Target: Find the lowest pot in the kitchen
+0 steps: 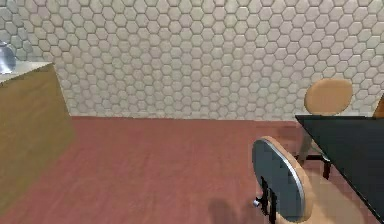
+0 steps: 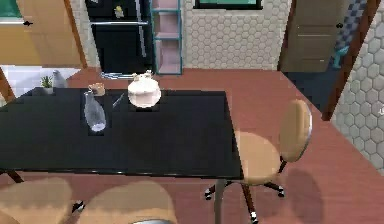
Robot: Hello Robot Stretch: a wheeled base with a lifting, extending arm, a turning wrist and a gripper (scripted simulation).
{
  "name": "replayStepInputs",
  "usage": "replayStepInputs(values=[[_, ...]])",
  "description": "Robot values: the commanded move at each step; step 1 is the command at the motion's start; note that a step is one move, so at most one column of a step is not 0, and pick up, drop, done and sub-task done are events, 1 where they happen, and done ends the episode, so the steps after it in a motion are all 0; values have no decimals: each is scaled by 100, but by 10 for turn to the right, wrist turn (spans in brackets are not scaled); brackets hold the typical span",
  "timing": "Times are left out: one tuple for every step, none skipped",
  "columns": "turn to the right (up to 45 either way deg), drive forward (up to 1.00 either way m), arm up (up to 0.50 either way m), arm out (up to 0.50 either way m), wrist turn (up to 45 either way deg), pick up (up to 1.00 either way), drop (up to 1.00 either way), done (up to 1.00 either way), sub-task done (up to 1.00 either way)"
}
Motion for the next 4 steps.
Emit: replayStepInputs(values=[[0,100,0,0,0,0,0,0,0],[150,0,0,0,0,0,0,0,0],[0,20,0,0,0,0,0,0,0],[150,0,0,0,0,0,0,0,0]])
